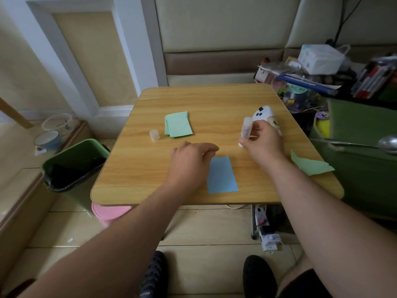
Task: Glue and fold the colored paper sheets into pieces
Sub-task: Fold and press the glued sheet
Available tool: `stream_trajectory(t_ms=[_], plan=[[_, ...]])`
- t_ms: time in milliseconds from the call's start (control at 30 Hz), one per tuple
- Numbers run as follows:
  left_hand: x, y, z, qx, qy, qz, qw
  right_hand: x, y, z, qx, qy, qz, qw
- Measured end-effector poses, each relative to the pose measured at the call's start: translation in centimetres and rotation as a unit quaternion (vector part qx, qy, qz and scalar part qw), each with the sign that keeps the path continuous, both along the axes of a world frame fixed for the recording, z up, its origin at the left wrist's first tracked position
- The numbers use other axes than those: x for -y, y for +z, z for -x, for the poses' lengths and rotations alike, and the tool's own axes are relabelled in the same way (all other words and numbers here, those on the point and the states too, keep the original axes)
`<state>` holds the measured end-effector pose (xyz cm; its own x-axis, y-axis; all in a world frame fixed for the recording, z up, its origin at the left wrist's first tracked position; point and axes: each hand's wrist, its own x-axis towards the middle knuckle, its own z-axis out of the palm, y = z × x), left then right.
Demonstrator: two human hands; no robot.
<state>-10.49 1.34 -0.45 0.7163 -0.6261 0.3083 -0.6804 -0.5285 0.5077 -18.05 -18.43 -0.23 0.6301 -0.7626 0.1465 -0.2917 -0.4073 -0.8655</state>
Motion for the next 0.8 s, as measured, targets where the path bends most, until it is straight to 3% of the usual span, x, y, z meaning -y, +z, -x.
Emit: stream_trajectory(t_ms=[200, 300, 400, 500, 567, 700, 800], plan=[[0.1, 0.3, 0.5, 0.021, -0.066, 0.013, 0.998, -0.7, 1.5, 1.3, -0.007, 0.006, 0.029, 1.0], [0.3, 0.7, 1.0, 0.02, -0.078, 0.022, 0.997, -0.3, 3.5, 3.7, -0.021, -0.031, 0.159, 0.987], [0.6, 0.9, 1.7, 0.021, -0.091, 0.017, 0.995, 1.3, 4.7, 7.1, -0.144, -0.08, 0.234, 0.958], [0.7, 0.9, 2.5, 0.021, -0.102, 0.005, 0.995, 2.7, 4.6, 9.7, -0.34, -0.084, 0.154, 0.924], [0.5, 0.9, 2.9, 0.023, -0.108, -0.001, 0.994, 3.0, 4.3, 10.8, -0.41, -0.054, 0.114, 0.903], [0.2, 0.8, 3.3, 0.023, -0.116, -0.002, 0.993, 2.4, 4.7, 10.8, -0.388, -0.01, 0.16, 0.907], [0.1, 1.1, 3.5, 0.006, -0.125, 0.02, 0.992, -0.2, 5.4, 9.8, -0.274, 0.063, 0.181, 0.942]])
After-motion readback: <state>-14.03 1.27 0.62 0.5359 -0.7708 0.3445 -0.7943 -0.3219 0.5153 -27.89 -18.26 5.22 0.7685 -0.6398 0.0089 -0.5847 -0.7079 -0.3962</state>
